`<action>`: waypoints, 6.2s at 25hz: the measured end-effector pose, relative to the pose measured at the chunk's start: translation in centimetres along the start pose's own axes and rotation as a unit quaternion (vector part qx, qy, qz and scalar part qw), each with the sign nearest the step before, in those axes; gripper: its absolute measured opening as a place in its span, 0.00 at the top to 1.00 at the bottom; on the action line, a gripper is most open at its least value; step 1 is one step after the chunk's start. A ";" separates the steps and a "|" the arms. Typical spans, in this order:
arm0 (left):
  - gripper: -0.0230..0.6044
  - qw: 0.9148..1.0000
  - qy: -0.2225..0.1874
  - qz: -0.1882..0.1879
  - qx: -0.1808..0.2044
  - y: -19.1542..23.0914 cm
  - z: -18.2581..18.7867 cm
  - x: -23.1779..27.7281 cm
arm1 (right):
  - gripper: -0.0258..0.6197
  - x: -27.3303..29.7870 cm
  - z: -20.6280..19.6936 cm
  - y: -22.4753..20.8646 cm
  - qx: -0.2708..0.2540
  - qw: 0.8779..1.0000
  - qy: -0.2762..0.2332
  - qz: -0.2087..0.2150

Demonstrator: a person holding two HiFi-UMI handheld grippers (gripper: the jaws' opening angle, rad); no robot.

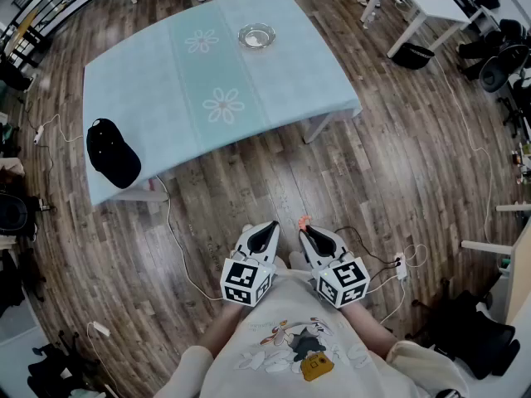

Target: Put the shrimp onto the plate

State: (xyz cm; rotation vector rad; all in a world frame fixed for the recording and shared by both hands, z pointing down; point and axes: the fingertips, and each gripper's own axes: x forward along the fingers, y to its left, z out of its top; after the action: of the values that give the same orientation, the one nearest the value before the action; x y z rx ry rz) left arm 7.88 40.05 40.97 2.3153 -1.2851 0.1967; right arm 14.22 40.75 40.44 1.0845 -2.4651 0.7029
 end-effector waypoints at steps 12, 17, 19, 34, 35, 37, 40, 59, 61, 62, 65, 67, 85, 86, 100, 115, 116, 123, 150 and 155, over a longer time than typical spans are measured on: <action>0.95 0.998 0.037 0.054 -0.017 -17.9 -6.9 -3.1 | 0.86 -14.8 -8.5 -2.7 0.054 0.998 -0.003 0.044; 0.95 0.996 0.046 0.069 -0.025 -18.6 -7.6 -3.7 | 0.86 -15.3 -8.4 -1.6 0.072 0.995 -0.021 0.064; 0.95 0.996 0.040 0.070 -0.025 -18.5 -7.2 -3.8 | 0.86 -15.3 -7.7 -1.5 0.066 0.996 -0.031 0.058; 0.95 0.999 0.011 0.036 -0.007 -3.8 0.9 -3.7 | 0.86 -3.1 1.2 1.6 0.062 0.997 -0.054 0.001; 0.95 0.999 0.011 0.036 -0.002 -2.6 1.5 -3.9 | 0.86 -2.2 1.9 2.1 0.062 0.996 -0.058 -0.002; 0.95 0.999 0.008 0.038 -0.003 -0.4 2.4 -4.6 | 0.86 -0.7 3.0 2.7 0.060 0.996 -0.060 -0.010; 0.95 0.999 0.004 0.036 -0.005 2.1 3.3 -5.4 | 0.86 1.3 4.0 3.3 0.070 0.995 -0.064 -0.023; 0.95 1.000 0.027 0.009 0.003 4.8 5.9 0.7 | 0.86 6.5 8.0 -0.8 0.090 0.994 -0.063 -0.028; 0.95 0.999 0.028 0.015 0.005 5.4 6.8 2.2 | 0.86 7.4 9.5 -1.9 0.076 0.995 -0.067 -0.020; 0.95 0.999 0.028 0.017 0.008 5.6 7.3 3.0 | 0.86 7.9 10.2 -2.4 0.064 0.996 -0.068 -0.016; 0.95 0.999 0.029 0.022 0.018 6.0 9.0 6.0 | 0.86 9.0 12.1 -5.1 0.034 0.997 -0.070 -0.015; 0.95 0.999 0.027 0.026 0.019 6.1 10.3 8.1 | 0.86 9.3 14.0 -7.7 0.027 0.996 -0.081 -0.020; 0.95 0.996 0.029 0.079 0.012 5.8 16.0 19.8 | 0.86 11.6 18.7 -19.0 0.035 0.995 -0.084 0.030; 0.95 0.996 0.030 0.078 0.014 6.0 16.3 19.9 | 0.86 11.7 18.9 -19.0 0.037 0.995 -0.084 0.030; 0.95 0.997 0.033 0.073 -0.013 12.3 18.0 24.3 | 0.86 18.2 21.4 -20.7 0.029 0.997 -0.061 0.024; 0.95 0.999 0.013 0.050 -0.003 23.1 25.1 28.3 | 0.86 29.5 30.1 -21.4 0.011 0.998 -0.068 0.011; 0.95 0.999 0.014 0.048 -0.002 23.7 25.4 28.6 | 0.86 30.0 30.4 -21.4 0.010 0.998 -0.068 0.010; 0.95 0.998 0.018 0.053 0.004 26.1 27.2 30.9 | 0.86 31.9 32.2 -22.3 0.014 0.998 -0.064 0.015; 0.95 0.984 0.036 0.166 -0.059 32.4 26.3 37.1 | 0.86 43.1 34.9 -27.5 -0.035 0.992 0.004 0.118; 0.95 0.980 0.033 0.181 -0.076 34.2 25.9 38.1 | 0.86 45.4 34.3 -28.0 -0.035 0.992 0.022 0.122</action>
State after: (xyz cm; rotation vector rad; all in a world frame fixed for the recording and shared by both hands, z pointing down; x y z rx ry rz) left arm -2.31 -16.35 43.23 1.9191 -1.6189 0.2830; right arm 2.16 -21.41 43.58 0.7405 -2.5896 0.6954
